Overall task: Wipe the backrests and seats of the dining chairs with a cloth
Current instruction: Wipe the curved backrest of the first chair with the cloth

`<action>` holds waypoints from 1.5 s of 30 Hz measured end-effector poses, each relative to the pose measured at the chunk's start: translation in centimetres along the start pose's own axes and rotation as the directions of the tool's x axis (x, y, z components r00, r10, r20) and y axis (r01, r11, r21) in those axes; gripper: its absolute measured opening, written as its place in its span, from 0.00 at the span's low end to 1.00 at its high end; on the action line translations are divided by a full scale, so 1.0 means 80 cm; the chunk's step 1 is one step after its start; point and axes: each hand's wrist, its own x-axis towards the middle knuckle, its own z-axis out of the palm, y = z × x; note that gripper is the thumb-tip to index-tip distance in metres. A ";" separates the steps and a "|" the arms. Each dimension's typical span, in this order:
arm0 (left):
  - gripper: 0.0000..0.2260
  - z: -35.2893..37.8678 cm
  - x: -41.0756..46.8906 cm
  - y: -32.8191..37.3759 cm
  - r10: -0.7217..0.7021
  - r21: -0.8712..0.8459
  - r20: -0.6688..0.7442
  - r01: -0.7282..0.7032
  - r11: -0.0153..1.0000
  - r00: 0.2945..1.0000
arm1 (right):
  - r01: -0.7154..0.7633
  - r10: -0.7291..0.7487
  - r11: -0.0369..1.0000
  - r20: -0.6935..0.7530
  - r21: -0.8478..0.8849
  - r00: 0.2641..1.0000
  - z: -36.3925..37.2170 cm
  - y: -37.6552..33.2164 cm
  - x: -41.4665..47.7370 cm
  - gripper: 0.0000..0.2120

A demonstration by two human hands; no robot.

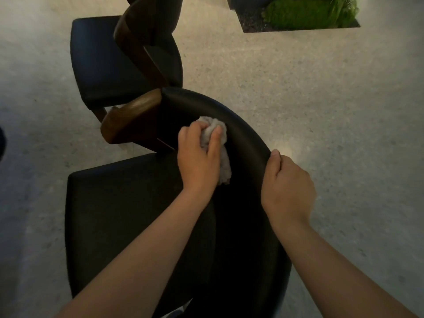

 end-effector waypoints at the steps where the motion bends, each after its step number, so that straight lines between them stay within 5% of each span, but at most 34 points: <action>1: 0.05 0.003 0.005 0.007 0.016 -0.005 -0.016 -0.016 1.000 1.000 | 0.001 -0.001 1.000 0.002 -0.003 1.000 0.000 0.000 0.000 0.21; 6: 0.08 0.012 0.045 0.033 0.076 -0.020 -0.118 -0.079 0.997 0.990 | 0.007 -0.007 1.000 0.012 -0.026 1.000 0.003 0.001 0.002 0.21; 10: 0.12 0.025 0.058 0.033 0.137 0.251 -0.009 -0.130 0.959 0.991 | 0.021 -0.021 0.999 0.017 -0.043 1.000 0.004 0.001 0.002 0.24; 13: 0.12 0.025 0.063 0.025 0.137 0.290 0.012 -0.134 0.948 0.991 | 0.020 -0.019 0.999 0.032 -0.042 0.999 0.003 0.001 0.002 0.25; 19: 0.05 0.013 0.046 0.004 -0.064 0.096 -0.026 0.066 0.993 0.998 | 0.023 -0.022 0.999 0.028 -0.022 0.999 0.000 -0.001 0.001 0.24; 26: 0.07 -0.034 0.010 -0.045 -0.220 0.180 0.100 0.200 0.963 0.970 | 0.012 -0.010 0.999 0.040 -0.032 0.999 0.001 -0.001 0.002 0.21; 33: 0.10 0.020 0.034 0.007 0.047 0.152 -0.085 -0.033 0.988 0.995 | 0.015 -0.014 0.999 0.036 -0.028 0.999 0.000 -0.002 0.001 0.22; 45: 0.11 0.035 0.033 -0.004 0.045 0.100 -0.082 -0.037 0.994 0.996 | 0.012 -0.011 1.000 0.039 -0.028 0.999 0.000 -0.001 0.001 0.23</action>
